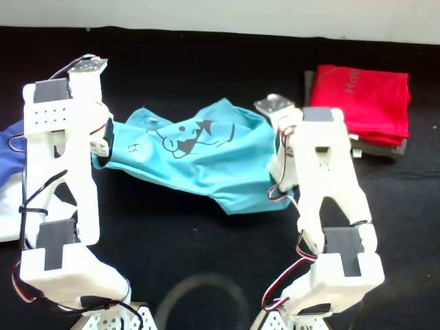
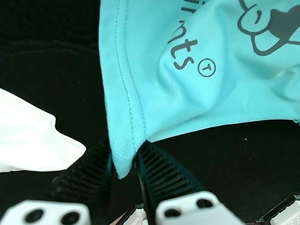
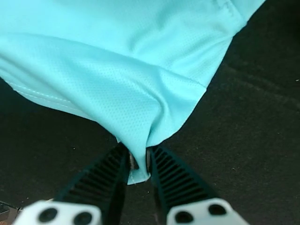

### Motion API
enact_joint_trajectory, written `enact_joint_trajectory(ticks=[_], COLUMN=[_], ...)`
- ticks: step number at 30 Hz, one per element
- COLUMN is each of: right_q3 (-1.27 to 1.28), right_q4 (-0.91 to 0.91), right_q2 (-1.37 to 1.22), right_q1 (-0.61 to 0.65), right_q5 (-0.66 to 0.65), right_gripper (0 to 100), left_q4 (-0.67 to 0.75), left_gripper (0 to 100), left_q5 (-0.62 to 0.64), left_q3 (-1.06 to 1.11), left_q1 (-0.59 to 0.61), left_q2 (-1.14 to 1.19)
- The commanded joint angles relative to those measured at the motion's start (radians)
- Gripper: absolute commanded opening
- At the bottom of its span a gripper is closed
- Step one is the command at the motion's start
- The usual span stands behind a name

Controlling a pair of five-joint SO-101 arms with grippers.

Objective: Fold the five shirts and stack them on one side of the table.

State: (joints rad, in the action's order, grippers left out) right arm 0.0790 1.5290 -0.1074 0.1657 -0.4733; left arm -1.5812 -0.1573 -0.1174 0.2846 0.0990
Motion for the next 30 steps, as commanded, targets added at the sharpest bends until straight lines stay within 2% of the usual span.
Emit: enact_joint_trajectory(ticks=[1,8,14,20,24,30], right_q3=[-0.150,-0.248,-0.248,-0.248,-0.248,-0.248], right_q4=[0.058,0.013,-0.094,-0.176,-0.234,-0.335], right_q2=[0.139,0.430,0.615,0.760,0.828,0.928], right_q1=[-0.015,-0.016,-0.022,-0.110,-0.154,-0.214], right_q5=[-0.005,-0.005,-0.005,-0.008,-0.011,-0.005], right_gripper=[0.7,0.7,0.7,0.7,0.7,0.7], left_q4=[-0.006,-0.180,-0.180,-0.180,-0.180,-0.180], left_gripper=[1,1,1,1,1,1], left_q5=[0.008,0.008,0.008,0.017,0.120,0.163], left_q3=[-0.018,-0.271,-0.374,-0.380,-0.421,-0.519], left_q1=[-0.019,-0.044,-0.091,-0.094,-0.096,-0.096], left_q2=[-0.059,-0.153,-0.280,-0.355,-0.387,-0.478])
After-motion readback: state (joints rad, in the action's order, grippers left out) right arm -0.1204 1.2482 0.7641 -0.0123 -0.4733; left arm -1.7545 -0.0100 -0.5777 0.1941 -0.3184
